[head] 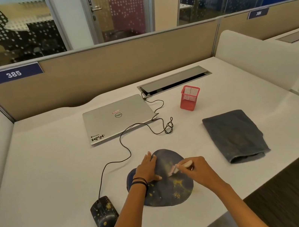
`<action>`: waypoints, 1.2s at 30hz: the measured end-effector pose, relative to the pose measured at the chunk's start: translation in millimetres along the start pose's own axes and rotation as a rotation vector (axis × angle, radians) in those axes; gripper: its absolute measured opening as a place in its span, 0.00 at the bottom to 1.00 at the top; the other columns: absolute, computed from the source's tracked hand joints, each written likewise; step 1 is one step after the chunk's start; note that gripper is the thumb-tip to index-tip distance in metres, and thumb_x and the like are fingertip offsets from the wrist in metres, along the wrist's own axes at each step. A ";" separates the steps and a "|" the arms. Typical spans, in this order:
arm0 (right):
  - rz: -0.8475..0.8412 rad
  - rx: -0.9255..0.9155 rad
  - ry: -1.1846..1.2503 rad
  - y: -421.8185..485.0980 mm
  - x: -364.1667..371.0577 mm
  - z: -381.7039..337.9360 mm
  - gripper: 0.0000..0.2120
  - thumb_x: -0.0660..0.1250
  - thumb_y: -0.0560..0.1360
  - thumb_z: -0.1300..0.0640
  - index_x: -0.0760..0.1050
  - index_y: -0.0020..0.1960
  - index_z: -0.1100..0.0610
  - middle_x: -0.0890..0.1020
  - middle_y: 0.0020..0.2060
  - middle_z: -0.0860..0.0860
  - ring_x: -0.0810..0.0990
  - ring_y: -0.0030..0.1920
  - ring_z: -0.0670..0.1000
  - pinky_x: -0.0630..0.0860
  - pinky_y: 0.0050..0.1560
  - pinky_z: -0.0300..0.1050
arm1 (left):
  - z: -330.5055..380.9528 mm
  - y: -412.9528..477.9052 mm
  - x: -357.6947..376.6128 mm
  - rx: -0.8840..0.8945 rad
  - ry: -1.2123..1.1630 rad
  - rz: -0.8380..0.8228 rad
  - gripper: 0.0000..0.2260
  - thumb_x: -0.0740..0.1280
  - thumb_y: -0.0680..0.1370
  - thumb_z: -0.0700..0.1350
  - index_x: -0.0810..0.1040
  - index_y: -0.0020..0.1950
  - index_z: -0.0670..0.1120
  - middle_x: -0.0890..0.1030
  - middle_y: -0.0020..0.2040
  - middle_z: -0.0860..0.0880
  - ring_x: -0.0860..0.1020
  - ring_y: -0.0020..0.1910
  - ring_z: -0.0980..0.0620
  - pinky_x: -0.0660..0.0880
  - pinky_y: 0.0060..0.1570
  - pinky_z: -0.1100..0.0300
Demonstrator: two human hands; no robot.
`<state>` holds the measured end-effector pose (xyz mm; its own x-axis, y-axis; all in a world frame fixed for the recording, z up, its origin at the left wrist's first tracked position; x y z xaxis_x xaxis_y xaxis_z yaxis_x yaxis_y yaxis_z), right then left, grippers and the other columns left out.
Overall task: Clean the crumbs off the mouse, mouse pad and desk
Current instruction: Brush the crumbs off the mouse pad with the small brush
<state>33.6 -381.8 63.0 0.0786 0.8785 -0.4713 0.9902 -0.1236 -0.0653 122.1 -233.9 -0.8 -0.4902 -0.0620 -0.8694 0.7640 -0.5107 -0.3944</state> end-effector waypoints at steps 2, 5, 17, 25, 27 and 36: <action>-0.038 -0.008 -0.058 -1.7 3.7 3.1 0.08 0.68 0.74 0.51 0.83 0.42 0.54 0.81 0.34 0.44 0.80 0.36 0.44 0.74 0.36 0.32 | 0.0 -1.4 -0.8 -0.002 -0.008 -0.006 0.41 0.70 0.75 0.50 0.47 0.78 0.43 0.42 0.78 0.43 0.46 0.78 0.46 0.58 0.74 0.49; -0.101 -0.018 -0.176 -7.1 5.5 9.2 0.13 0.67 0.75 0.50 0.82 0.39 0.58 0.79 0.29 0.49 0.75 0.29 0.43 0.69 0.31 0.32 | -0.5 -2.8 -0.8 -0.003 -0.021 -0.011 0.41 0.70 0.75 0.50 0.47 0.78 0.43 0.42 0.79 0.44 0.46 0.78 0.46 0.58 0.74 0.48; -0.047 -0.061 0.016 3.0 -1.1 -20.2 0.13 0.68 0.74 0.50 0.80 0.33 0.39 0.83 0.35 0.35 0.82 0.42 0.39 0.74 0.39 0.26 | 0.1 -1.7 -0.4 -0.005 -0.043 -0.012 0.41 0.70 0.75 0.50 0.47 0.78 0.43 0.42 0.78 0.43 0.46 0.78 0.45 0.55 0.75 0.50; -0.128 0.111 -0.229 0.3 -12.5 16.3 0.18 0.66 0.73 0.42 0.81 0.41 0.58 0.82 0.34 0.54 0.79 0.34 0.48 0.76 0.40 0.40 | 0.6 -1.1 1.0 0.000 -0.042 -0.016 0.41 0.70 0.75 0.50 0.47 0.78 0.43 0.41 0.78 0.43 0.45 0.78 0.45 0.54 0.76 0.50; -0.048 0.078 -0.158 2.5 -18.8 6.4 0.15 0.67 0.73 0.42 0.82 0.39 0.54 0.83 0.34 0.51 0.80 0.35 0.48 0.76 0.39 0.38 | 0.2 -0.7 0.9 0.002 -0.039 -0.016 0.41 0.69 0.75 0.50 0.46 0.78 0.42 0.41 0.78 0.42 0.45 0.78 0.44 0.54 0.76 0.49; -0.061 0.131 -0.235 1.5 -22.6 18.7 0.18 0.64 0.76 0.48 0.80 0.40 0.63 0.82 0.35 0.60 0.81 0.37 0.56 0.79 0.42 0.48 | 0.6 0.1 0.6 0.002 -0.025 -0.010 0.40 0.69 0.75 0.50 0.47 0.78 0.43 0.42 0.78 0.42 0.45 0.78 0.44 0.55 0.75 0.50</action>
<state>31.1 -410.5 57.1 -0.0246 0.7568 -0.6531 0.9677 -0.1459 -0.2055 121.7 -234.4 -1.2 -0.5080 -0.0781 -0.8578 0.7583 -0.5129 -0.4023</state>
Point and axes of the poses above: each hand's wrist, its own y-axis towards the middle knuckle, its own x-axis out of the palm, z = x × y, the point moved 8 cm from there along y, towards the middle knuckle
